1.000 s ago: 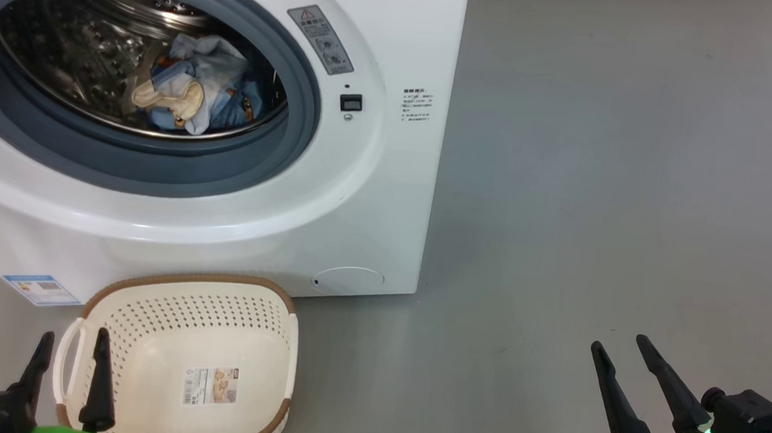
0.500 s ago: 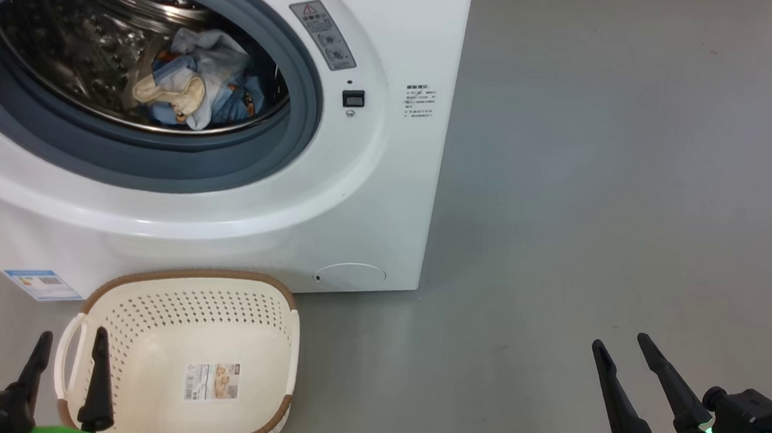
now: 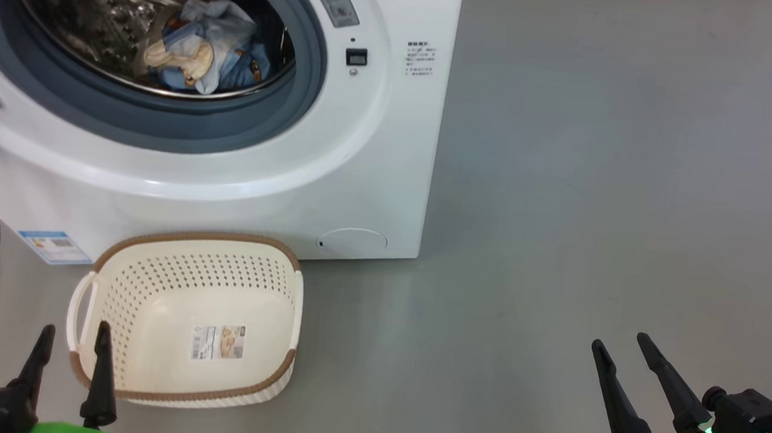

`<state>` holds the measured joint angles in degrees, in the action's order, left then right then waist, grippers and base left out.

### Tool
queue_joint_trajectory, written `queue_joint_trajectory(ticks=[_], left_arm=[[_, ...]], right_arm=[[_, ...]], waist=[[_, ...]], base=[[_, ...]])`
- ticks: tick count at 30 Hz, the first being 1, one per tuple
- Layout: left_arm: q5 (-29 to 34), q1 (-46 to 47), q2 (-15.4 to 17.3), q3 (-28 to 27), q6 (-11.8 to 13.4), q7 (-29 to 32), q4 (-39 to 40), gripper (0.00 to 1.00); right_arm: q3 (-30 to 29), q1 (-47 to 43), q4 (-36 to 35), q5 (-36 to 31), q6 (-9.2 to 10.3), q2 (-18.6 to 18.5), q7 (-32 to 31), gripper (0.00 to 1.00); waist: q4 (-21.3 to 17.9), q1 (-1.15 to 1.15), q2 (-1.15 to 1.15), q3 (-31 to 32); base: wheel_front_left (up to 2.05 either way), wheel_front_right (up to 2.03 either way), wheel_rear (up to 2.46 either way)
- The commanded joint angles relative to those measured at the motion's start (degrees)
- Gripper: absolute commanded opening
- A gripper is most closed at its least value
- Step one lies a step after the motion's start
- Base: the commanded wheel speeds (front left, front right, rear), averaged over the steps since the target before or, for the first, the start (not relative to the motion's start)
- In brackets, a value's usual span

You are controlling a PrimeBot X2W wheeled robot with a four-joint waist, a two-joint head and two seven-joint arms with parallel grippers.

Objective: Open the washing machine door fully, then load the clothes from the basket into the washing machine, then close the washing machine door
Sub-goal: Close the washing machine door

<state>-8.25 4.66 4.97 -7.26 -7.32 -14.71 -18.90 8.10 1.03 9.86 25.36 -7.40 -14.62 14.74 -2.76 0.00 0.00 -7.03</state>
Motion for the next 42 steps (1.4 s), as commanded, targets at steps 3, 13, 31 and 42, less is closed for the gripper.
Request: queue_joint_trajectory(ticks=[3, 13, 31, 42], left_arm=[[-0.2, 0.2, 1.0, -1.4, -0.2, -0.3, 2.3, 1.00], [-0.3, -0.3, 0.9, -1.0, -0.2, -0.3, 3.1, 1.00], [-2.4, -2.1, -1.3, -2.4, -0.2, -0.3, 3.9, 1.00], [-4.2, -3.5, -2.0, -3.3, 0.1, -0.3, 3.8, 1.00]], right_arm=[[0.9, -0.3, -1.4, 0.0, -0.09, -0.9, 0.3, 1.00], [1.1, -0.4, -1.2, -0.1, -0.09, -0.8, 0.3, 1.00], [6.0, 2.8, -0.3, 0.0, -0.09, -2.0, 0.3, 1.00], [10.7, 6.8, 1.6, 0.7, -0.09, -2.6, 0.3, 1.00]], waist=[[0.2, 0.00, 0.00, 0.1], [0.8, 0.00, 0.00, 0.6], [9.2, 0.00, 0.00, 0.6], [17.2, 0.00, 0.00, 0.6]], base=[[-0.98, 0.98, 0.00], [-0.22, 0.22, 0.00], [0.00, 0.00, 0.00], [0.00, 0.00, 0.00]])
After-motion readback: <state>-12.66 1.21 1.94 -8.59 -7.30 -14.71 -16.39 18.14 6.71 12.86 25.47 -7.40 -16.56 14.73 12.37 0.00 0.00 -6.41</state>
